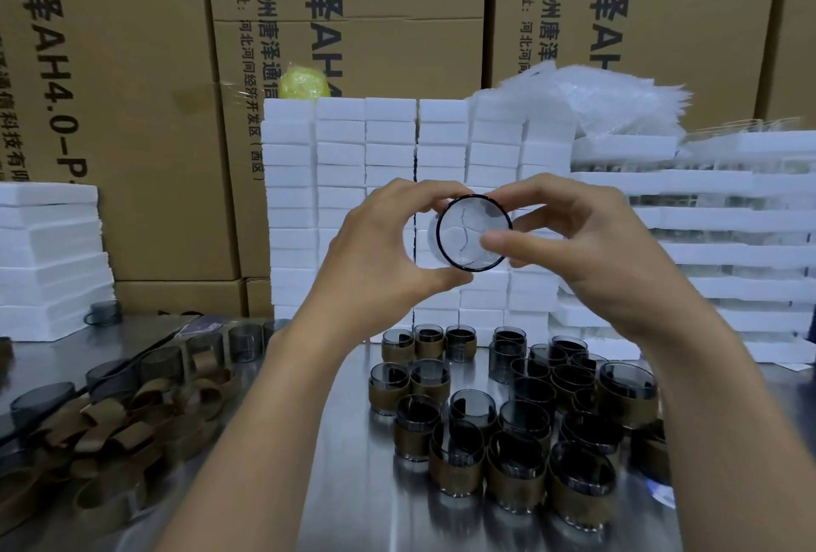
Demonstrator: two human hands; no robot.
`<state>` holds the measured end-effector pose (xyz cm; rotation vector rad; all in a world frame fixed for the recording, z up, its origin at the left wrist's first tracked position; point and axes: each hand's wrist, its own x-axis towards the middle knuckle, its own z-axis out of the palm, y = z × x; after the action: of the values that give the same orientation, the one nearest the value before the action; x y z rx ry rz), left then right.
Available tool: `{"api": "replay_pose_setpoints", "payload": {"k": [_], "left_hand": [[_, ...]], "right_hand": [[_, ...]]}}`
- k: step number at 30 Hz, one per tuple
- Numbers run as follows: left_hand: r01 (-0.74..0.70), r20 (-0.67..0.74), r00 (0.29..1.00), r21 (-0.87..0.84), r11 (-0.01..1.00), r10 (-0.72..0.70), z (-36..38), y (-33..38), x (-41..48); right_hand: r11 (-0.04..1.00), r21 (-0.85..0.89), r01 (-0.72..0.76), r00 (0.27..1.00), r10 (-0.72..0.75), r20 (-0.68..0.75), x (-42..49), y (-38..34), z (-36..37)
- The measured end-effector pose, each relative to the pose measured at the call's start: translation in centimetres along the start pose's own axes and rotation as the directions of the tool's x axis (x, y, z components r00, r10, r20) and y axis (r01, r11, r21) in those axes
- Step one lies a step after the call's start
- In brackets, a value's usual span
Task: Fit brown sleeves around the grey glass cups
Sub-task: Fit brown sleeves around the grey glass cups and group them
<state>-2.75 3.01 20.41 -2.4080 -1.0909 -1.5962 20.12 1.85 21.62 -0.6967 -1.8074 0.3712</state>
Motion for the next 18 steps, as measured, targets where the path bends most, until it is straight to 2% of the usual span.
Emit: {"api": "replay_pose_setpoints", "payload": {"k": [3, 5, 8, 10, 12, 14, 16, 18], "left_hand": [[0.021, 0.025, 1.0, -0.079, 0.997, -0.019, -0.5, 0.1, 0.1], [0.041, 0.069, 0.997, -0.205, 0.978, -0.028, -0.8, 0.5, 0.2], [0.066, 0.08, 0.996, -0.387, 0.92, -0.038, -1.1, 1.0, 0.2], [0.062, 0.024, 0.998, -0.368, 0.928, -0.058, -1.1, 1.2, 0.2], [0.044, -0.034, 0.998, -0.278, 0.96, -0.056, -0.8, 1.3, 0.2], [0.015, -0.082, 0.996, -0.214, 0.977, -0.033, -0.2, 1.5, 0.1], [-0.004, -0.121, 0.992, -0.202, 0.979, -0.021, 0.6, 1.9, 0.0], [-0.01, -0.124, 0.992, -0.26, 0.966, -0.023, 1.2, 2.4, -0.1]], "right_hand": [[0.991, 0.131, -0.001, 1.0, 0.004, -0.021, 0.0, 0.4, -0.2], [0.986, 0.164, -0.043, 0.998, 0.049, -0.034, 0.1, 0.9, 0.1], [0.988, 0.062, -0.144, 0.984, 0.149, -0.096, 0.4, 1.5, 1.3], [0.975, 0.074, -0.21, 0.962, 0.219, -0.161, 0.7, 1.4, 2.1], [0.944, 0.228, -0.238, 0.961, 0.262, -0.085, 0.8, 1.0, 2.5], [0.913, 0.339, -0.228, 0.973, 0.224, 0.051, 0.8, 0.5, 3.1], [0.89, 0.404, -0.213, 0.977, 0.185, 0.108, 0.8, 0.1, 4.0], [0.819, 0.53, -0.222, 0.975, 0.175, 0.139, 0.8, 0.1, 4.9]]}}
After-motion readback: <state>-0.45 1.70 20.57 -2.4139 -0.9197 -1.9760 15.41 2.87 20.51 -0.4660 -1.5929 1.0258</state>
